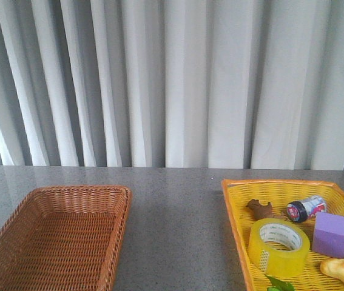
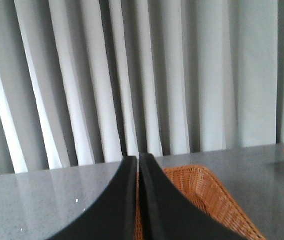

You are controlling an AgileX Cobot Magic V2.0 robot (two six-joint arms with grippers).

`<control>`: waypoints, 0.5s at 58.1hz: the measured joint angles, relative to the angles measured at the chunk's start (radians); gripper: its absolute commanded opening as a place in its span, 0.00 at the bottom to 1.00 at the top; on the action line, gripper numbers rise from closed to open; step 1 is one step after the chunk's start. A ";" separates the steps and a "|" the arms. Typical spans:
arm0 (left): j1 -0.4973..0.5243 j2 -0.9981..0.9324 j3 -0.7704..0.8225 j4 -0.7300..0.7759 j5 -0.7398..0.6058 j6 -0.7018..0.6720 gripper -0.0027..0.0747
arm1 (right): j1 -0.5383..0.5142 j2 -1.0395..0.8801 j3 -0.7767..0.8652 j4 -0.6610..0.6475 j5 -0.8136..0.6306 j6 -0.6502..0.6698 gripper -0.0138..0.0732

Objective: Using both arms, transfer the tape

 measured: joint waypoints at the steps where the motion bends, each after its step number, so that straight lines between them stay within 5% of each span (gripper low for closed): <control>1: 0.000 0.014 -0.011 0.000 0.013 0.002 0.03 | 0.000 0.014 -0.010 -0.003 0.015 0.000 0.15; 29: 0.000 0.285 -0.077 0.000 0.184 0.007 0.05 | 0.000 0.299 -0.056 0.004 0.252 0.001 0.17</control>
